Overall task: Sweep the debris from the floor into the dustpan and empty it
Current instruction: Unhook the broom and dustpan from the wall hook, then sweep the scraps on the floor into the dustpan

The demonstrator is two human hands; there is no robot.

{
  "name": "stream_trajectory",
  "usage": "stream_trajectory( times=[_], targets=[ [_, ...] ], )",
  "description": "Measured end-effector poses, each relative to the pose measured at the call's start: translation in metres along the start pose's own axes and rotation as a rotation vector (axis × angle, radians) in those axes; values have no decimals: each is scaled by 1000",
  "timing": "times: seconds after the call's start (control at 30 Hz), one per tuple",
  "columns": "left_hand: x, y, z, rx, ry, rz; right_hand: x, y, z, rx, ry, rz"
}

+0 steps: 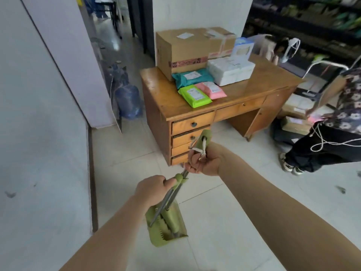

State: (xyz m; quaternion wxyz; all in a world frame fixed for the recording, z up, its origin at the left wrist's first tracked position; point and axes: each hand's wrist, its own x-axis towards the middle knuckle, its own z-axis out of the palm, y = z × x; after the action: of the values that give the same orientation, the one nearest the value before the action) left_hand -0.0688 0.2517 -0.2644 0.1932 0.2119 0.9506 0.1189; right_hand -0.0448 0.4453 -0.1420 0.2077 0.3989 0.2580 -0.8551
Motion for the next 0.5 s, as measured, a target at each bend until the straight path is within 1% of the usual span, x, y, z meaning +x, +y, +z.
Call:
stream_trajectory(
  times=[0.13, 0.2, 0.27, 0.3, 0.4, 0.47, 0.5],
  targets=[
    [14, 59, 7, 9, -34, 119, -33, -24, -48, 10, 93, -99],
    [18, 80, 13, 15, -43, 157, -57, -44, -86, 98, 142, -153],
    [19, 87, 18, 10, -43, 147, -89, -62, -132, 231, 206, -221],
    [21, 91, 21, 7, -46, 139, -105, -70, -153, 246, 237, -252],
    [24, 131, 29, 14, -85, 203, -138, -78, -199, 159, 294, -308],
    [31, 184, 38, 43, -106, 291, -151, -80, -227, 136, 292, -363],
    [33, 200, 39, 41, -114, 311, -152, -79, -233, 131, 294, -373]
  ],
)
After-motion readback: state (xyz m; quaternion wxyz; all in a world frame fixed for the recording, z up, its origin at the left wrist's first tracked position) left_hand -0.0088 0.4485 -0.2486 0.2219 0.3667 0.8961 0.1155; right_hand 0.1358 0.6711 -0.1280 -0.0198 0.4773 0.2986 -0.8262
